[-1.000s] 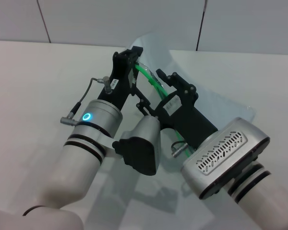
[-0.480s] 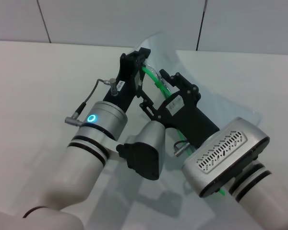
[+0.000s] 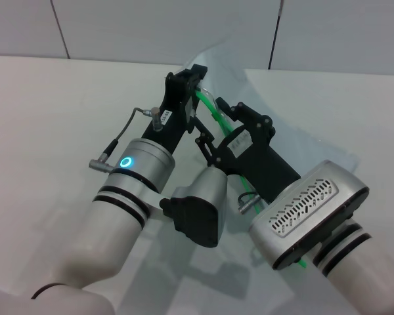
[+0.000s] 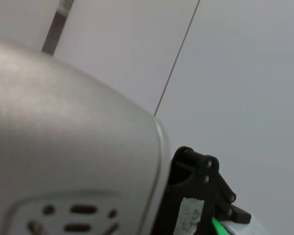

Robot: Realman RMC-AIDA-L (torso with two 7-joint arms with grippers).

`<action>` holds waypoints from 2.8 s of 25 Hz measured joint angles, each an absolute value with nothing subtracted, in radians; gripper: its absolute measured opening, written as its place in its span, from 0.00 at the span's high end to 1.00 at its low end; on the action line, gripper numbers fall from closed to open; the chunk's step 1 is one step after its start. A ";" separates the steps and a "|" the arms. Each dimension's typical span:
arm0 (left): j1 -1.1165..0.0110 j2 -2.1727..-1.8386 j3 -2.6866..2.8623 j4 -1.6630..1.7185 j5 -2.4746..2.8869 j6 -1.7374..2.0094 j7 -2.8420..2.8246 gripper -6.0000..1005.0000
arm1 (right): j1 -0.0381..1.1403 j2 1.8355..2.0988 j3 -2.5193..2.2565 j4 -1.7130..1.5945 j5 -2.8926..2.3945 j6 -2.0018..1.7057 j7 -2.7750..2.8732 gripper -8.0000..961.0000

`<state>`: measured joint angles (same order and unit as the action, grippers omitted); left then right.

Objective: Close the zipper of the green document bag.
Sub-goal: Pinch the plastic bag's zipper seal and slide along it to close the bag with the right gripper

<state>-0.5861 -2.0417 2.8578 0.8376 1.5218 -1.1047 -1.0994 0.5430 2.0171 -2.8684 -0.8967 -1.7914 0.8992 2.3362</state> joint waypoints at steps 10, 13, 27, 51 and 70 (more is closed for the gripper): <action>-0.586 -2.040 2.858 0.839 1.522 -1.111 -1.088 0.94 | 0.543 2.019 -2.867 -0.887 -1.791 0.910 2.336 0.58; -0.586 -2.040 2.858 0.839 1.526 -1.113 -1.088 0.94 | 0.543 2.019 -2.866 -0.886 -1.791 0.911 2.336 0.69; -0.580 -2.040 2.858 0.844 1.559 -1.127 -1.088 0.94 | 0.541 2.019 -2.865 -0.877 -1.790 0.911 2.340 0.77; -0.579 -2.039 2.858 0.843 1.555 -1.121 -1.080 0.94 | 0.536 2.019 -2.867 -0.873 -1.796 0.926 2.345 0.90; -0.577 -2.039 2.854 0.845 1.551 -1.125 -1.086 0.94 | 0.535 2.019 -2.869 -0.872 -1.794 0.927 2.345 0.91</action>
